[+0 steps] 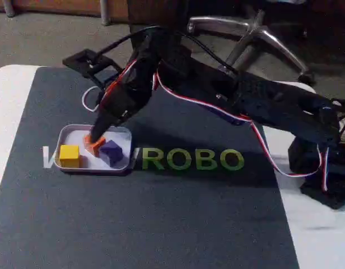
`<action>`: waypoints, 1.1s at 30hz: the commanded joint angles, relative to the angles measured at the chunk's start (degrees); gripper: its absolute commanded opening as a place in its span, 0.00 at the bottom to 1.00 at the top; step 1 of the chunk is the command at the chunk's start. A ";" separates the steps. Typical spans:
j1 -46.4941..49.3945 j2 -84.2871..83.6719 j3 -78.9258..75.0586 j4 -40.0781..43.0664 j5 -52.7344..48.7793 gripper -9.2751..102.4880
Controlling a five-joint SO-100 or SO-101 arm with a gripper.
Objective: Move blocks one by one until all three blocks are in the tray.
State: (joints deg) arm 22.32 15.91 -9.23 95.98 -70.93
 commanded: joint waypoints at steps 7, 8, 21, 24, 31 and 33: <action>1.67 17.75 4.48 1.93 -2.55 0.09; 1.85 19.51 6.42 1.93 -2.90 0.08; 1.67 50.80 43.77 1.85 -8.61 0.01; 1.32 59.50 54.05 1.76 -11.43 0.01; 1.23 84.02 81.83 1.05 -21.09 0.01; 1.23 90.97 89.30 0.62 -23.82 0.01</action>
State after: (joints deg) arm 23.82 95.62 71.02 97.12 -91.67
